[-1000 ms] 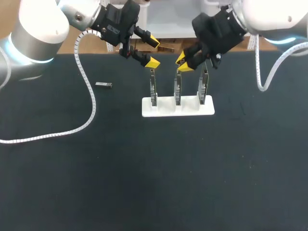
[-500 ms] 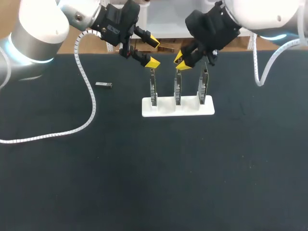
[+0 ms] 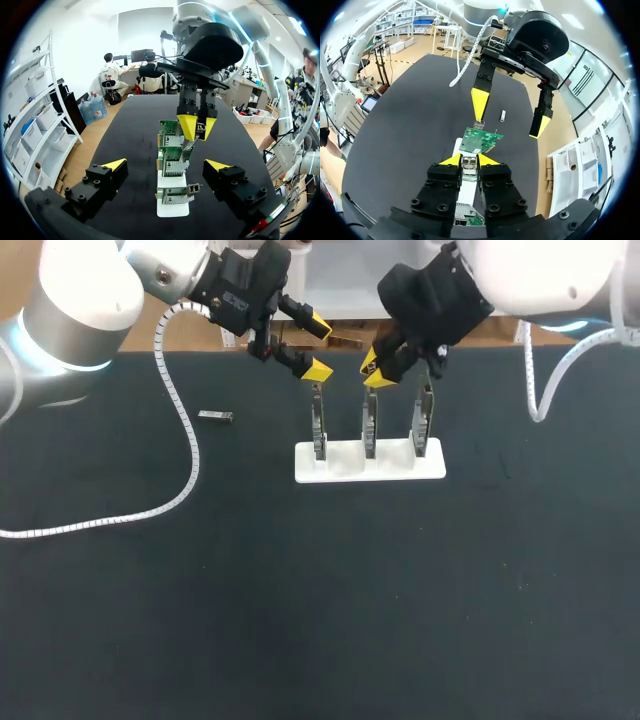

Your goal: Pick up the optical module with the left hand, and insert it into the network port with the right hand.

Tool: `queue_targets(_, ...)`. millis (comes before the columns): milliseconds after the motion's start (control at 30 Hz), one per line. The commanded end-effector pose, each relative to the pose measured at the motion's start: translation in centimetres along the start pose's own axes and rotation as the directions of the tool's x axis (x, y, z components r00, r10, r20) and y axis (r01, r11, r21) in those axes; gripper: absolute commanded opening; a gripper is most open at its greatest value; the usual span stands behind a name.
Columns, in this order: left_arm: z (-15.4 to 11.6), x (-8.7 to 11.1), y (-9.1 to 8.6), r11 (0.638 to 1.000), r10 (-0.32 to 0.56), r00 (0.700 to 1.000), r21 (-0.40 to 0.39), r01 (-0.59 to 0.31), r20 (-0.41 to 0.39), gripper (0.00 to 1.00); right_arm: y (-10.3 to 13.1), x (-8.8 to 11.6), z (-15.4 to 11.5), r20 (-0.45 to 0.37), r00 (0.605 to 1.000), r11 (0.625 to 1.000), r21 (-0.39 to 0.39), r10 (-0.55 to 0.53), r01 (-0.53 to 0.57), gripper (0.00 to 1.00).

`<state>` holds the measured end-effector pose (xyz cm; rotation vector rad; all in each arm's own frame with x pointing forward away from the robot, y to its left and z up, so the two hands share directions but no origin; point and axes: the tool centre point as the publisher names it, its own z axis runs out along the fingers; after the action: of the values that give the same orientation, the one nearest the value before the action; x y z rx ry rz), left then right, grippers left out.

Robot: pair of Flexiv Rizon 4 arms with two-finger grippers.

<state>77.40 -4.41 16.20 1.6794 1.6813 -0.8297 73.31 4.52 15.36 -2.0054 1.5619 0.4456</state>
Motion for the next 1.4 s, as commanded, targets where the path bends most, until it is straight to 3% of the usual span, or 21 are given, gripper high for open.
queue_targets(33, -0.01, -0.04, -0.04, 1.0, -0.001, 1.0, -0.001, 0.001, -0.003, 1.0, 0.51, 0.59, 0.49, 0.011, 1.0, 1.0, 0.013, 0.002, -0.002, 0.0)
queue_targets(1400, -0.01, -0.04, -0.04, 1.0, -0.001, 1.0, -0.001, 0.001, -0.003, 1.0, -0.16, 1.05, 0.53, -0.013, 1.0, 1.0, -0.02, -0.008, 0.007, 0.0)
